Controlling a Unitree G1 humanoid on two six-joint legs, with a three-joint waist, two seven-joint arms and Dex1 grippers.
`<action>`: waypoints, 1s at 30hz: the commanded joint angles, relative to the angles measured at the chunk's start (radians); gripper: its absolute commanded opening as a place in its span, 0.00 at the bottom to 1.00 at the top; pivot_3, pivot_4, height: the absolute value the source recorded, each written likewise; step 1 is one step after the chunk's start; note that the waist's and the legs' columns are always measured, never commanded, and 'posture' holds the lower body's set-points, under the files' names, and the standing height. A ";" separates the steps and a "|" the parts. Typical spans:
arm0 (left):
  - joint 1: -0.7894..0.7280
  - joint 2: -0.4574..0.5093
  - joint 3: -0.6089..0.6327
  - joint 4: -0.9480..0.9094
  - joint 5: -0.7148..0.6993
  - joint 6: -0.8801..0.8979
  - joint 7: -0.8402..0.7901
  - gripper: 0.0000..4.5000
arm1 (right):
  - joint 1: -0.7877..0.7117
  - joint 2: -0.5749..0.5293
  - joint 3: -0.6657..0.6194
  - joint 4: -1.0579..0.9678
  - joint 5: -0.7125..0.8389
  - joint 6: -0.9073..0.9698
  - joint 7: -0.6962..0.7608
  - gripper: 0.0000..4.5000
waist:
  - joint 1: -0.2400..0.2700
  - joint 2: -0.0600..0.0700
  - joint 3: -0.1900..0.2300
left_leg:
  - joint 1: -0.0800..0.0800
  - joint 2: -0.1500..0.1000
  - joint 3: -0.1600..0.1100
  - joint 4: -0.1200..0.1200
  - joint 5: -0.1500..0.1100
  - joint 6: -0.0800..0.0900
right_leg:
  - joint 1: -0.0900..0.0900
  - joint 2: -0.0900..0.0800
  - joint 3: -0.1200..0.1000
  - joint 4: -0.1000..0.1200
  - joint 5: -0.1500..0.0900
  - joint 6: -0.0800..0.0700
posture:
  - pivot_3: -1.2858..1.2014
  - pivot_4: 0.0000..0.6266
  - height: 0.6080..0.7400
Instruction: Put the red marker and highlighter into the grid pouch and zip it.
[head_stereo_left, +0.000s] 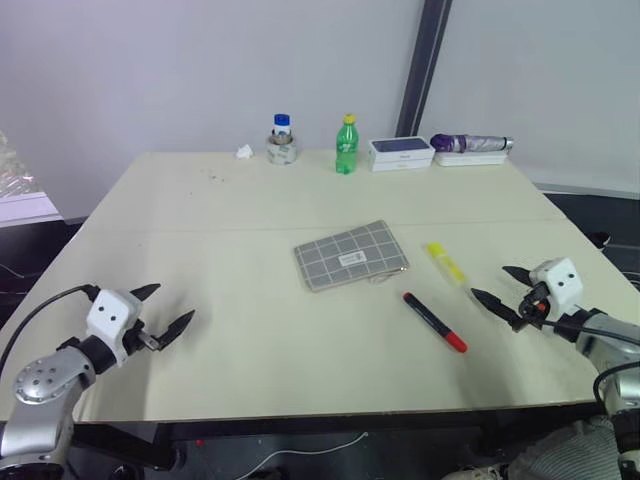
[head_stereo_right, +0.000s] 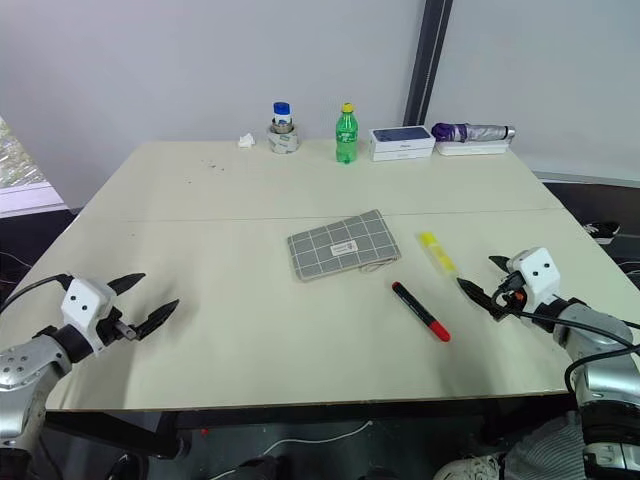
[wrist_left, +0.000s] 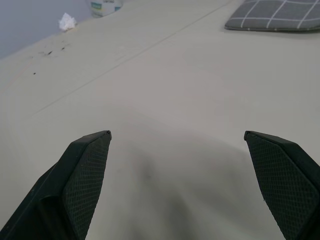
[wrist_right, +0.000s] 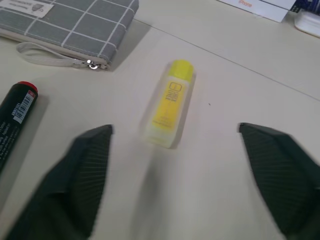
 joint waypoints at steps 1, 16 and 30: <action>-0.058 0.025 -0.041 0.043 0.076 -0.085 0.013 1.00 | -0.050 0.004 0.003 0.027 -0.011 -0.044 -0.005 0.45 | 0.001 0.000 0.000 | 0.000 0.000 0.000 0.000 0.000 0.000 | 0.000 0.000 0.000 0.000 0.000 0.000 | 0.52 0.24 1.00; -0.657 -0.041 -0.493 0.732 0.586 -0.691 0.159 1.00 | -0.470 0.150 0.300 0.478 -0.384 -0.317 -0.258 0.01 | -0.001 0.000 0.000 | -0.008 -0.002 0.009 0.001 0.004 -0.006 | -0.011 0.002 0.003 0.002 0.000 0.000 | 0.52 0.24 1.00; -0.884 -0.148 -0.714 1.005 0.897 -0.805 0.587 1.00 | -0.552 0.223 0.368 0.570 -0.483 -0.327 -0.387 0.01 | 0.003 0.000 0.000 | -0.007 -0.002 0.013 0.002 0.002 -0.002 | -0.013 0.002 0.007 0.006 0.001 0.002 | 0.52 0.24 1.00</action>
